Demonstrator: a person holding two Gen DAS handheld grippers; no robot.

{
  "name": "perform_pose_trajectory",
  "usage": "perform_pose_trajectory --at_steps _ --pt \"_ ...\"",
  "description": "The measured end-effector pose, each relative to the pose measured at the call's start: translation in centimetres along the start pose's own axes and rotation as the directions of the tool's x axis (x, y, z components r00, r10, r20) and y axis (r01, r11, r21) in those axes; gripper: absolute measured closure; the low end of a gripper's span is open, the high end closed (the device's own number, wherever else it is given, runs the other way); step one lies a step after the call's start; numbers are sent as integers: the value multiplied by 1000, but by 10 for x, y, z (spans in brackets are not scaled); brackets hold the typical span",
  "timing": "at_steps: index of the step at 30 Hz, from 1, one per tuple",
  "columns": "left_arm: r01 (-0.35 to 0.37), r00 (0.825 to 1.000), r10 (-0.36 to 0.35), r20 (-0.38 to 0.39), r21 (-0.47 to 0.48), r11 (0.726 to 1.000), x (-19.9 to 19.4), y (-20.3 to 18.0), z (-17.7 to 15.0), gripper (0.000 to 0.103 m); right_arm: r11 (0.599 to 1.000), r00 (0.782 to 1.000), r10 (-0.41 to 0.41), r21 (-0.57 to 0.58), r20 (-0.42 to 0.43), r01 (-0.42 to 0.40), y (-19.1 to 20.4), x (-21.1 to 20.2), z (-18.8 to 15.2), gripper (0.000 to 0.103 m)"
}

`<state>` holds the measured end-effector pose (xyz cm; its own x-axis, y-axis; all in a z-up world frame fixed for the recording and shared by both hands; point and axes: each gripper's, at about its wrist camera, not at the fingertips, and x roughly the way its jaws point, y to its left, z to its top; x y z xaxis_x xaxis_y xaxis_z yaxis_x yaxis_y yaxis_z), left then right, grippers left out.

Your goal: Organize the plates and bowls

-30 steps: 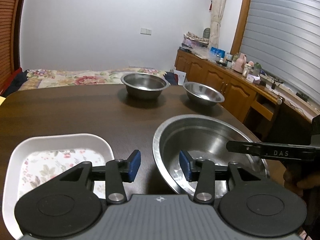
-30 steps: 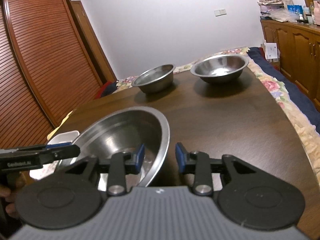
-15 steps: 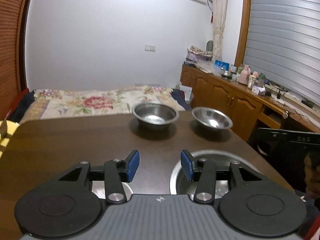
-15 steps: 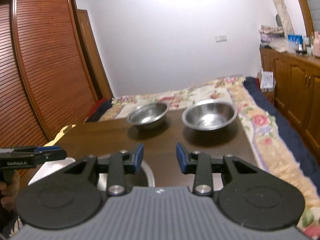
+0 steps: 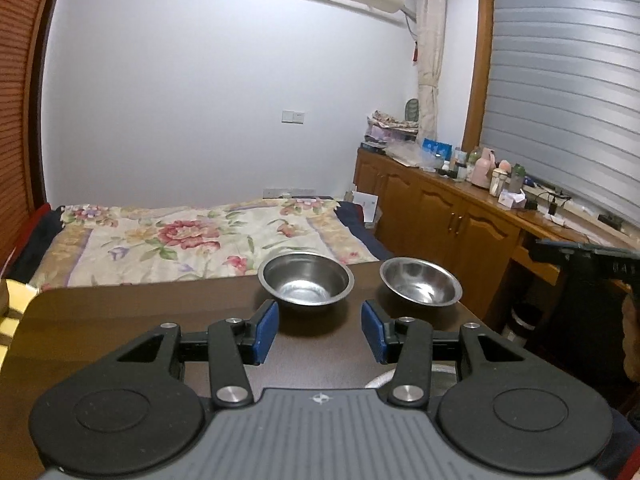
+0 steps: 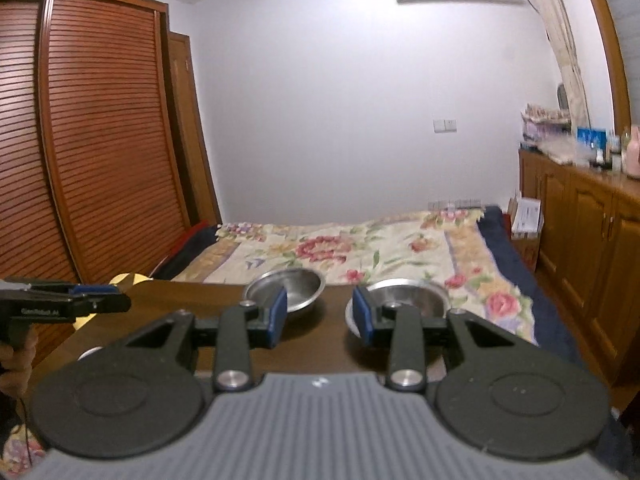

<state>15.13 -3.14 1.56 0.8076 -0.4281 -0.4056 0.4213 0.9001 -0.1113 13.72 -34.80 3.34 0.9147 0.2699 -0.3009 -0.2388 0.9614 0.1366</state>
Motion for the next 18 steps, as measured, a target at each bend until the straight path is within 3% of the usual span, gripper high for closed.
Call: perform_pose_trajectory --at_steps 8,18 --pt "-43 999 45 -25 53 998 34 12 21 54 1000 1000 9 -22 11 -9 -17 40 26 65" --pt "-49 996 51 -75 27 998 88 28 38 52 994 993 108 25 -48 -107 -26 102 35 65"
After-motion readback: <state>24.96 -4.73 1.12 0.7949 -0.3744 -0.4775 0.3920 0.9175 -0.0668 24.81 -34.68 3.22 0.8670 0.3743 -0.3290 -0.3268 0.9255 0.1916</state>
